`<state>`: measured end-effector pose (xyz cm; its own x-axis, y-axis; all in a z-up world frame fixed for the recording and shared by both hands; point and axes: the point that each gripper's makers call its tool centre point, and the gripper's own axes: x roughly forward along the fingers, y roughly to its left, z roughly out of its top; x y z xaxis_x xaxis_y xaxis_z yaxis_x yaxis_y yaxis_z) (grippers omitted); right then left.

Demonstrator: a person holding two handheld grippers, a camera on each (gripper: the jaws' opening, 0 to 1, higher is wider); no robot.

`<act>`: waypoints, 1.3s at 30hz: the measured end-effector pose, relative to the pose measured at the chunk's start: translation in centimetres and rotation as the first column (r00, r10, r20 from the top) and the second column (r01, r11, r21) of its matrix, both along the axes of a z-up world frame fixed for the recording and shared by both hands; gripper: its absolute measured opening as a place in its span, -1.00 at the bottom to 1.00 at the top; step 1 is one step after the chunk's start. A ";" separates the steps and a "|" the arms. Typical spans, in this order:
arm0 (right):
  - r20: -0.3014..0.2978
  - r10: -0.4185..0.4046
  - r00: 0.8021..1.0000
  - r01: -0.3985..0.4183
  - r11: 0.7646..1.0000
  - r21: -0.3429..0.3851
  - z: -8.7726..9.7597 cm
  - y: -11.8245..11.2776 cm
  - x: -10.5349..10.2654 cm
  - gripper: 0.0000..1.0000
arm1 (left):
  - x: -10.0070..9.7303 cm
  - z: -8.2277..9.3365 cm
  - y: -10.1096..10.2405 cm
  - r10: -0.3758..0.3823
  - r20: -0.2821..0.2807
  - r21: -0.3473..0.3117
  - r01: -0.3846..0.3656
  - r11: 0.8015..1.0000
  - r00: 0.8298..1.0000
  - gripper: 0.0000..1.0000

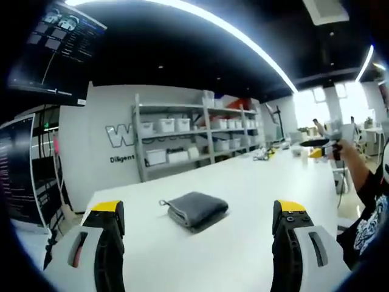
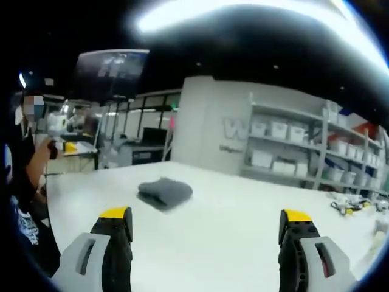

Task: Open the folded towel by lifting each exposed corner and separating the folded layers until the towel lies flat within the target outline without major curled edges

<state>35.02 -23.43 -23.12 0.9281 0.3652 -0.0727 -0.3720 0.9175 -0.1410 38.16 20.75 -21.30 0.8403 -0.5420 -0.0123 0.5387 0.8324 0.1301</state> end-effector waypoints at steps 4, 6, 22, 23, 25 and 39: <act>0.013 0.004 1.000 -0.004 1.000 0.002 -0.2 0.0 -0.4 1.00 | -0.1 -0.8 -0.2 -0.007 -0.012 0.005 0.007 1.000 1.000 0.99; 0.011 0.010 1.000 -0.010 1.000 0.006 -0.1 0.1 -0.5 1.00 | -0.1 -1.1 -0.2 -0.010 -0.023 -0.001 0.010 1.000 1.000 0.99; -0.015 -0.006 1.000 0.006 1.000 -0.005 -0.3 0.0 0.6 1.00 | 0.8 -0.7 0.4 0.003 -0.043 -0.023 -0.004 1.000 0.999 0.99; -0.013 -0.007 1.000 0.006 1.000 -0.006 -0.1 -0.1 0.6 1.00 | 0.8 -0.6 0.4 0.003 -0.041 -0.023 -0.004 1.000 0.999 0.99; -0.011 -0.011 1.000 0.011 1.000 -0.004 0.1 -0.1 0.6 1.00 | 0.7 -0.3 0.2 -0.002 -0.038 -0.022 0.002 1.000 0.999 0.99; -0.002 0.034 0.999 -0.034 0.999 -0.039 1.5 1.2 1.0 1.00 | 1.4 0.9 0.6 0.011 -0.027 -0.015 -0.011 1.000 1.000 0.99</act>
